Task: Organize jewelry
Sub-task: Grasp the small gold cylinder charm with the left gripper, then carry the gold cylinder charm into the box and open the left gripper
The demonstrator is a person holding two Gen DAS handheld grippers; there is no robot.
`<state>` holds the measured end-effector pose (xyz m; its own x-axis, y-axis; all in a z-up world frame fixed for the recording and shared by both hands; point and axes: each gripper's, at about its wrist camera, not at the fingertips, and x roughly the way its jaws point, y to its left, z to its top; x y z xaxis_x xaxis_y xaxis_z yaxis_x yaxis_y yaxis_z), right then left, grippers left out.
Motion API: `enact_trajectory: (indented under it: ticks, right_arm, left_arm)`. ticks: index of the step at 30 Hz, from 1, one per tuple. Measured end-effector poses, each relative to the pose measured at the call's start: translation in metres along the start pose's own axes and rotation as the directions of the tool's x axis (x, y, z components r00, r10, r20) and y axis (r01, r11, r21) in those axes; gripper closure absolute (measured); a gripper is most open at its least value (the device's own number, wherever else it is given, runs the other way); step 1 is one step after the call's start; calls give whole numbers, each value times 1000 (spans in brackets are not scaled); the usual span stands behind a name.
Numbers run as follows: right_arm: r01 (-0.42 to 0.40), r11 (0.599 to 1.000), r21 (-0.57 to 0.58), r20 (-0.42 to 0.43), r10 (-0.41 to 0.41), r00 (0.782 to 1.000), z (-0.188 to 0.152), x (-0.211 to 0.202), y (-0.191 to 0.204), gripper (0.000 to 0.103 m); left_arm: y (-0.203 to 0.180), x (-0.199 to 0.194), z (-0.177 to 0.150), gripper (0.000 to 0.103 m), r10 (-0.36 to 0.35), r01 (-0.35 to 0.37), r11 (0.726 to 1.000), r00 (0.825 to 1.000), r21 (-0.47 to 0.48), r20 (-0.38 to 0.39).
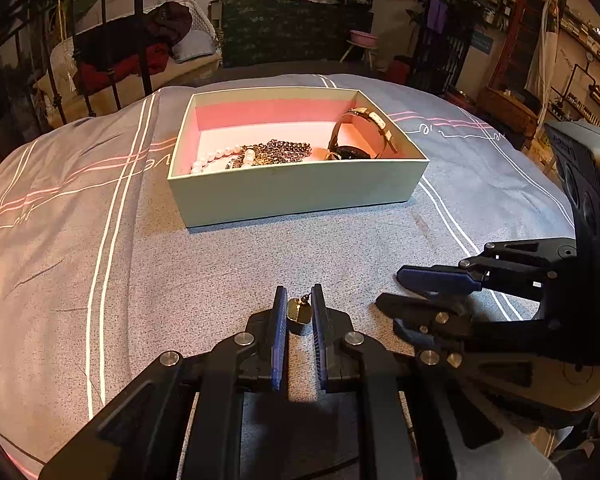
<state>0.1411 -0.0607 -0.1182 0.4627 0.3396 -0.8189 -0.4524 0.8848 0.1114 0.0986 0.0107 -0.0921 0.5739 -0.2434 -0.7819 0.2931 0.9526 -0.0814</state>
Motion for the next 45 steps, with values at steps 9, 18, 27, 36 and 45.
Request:
enact_trajectory:
  ticks: [9, 18, 27, 36, 45]
  right_arm:
    - [-17, 1000, 12, 25, 17, 1000, 0, -7, 0, 101]
    - [48, 999, -9, 172, -46, 984, 50, -43, -13, 101]
    - [101, 994, 43, 167, -106, 980, 101, -22, -44, 101]
    - [107, 992, 62, 113, -113, 987, 98, -3, -57, 101]
    - [116, 991, 70, 106, -123, 987, 101, 0, -64, 101]
  left_arm:
    - [3, -1, -1, 91, 9, -9, 1000, 1000, -10, -8]
    - [14, -13, 73, 91, 20, -20, 1000, 995, -4, 95]
    - [18, 34, 131, 91, 40, -39, 998, 999, -48, 18]
    - [25, 67, 129, 91, 38, -42, 996, 998, -77, -57]
    - [27, 69, 135, 91, 42, -47, 995, 997, -83, -62]
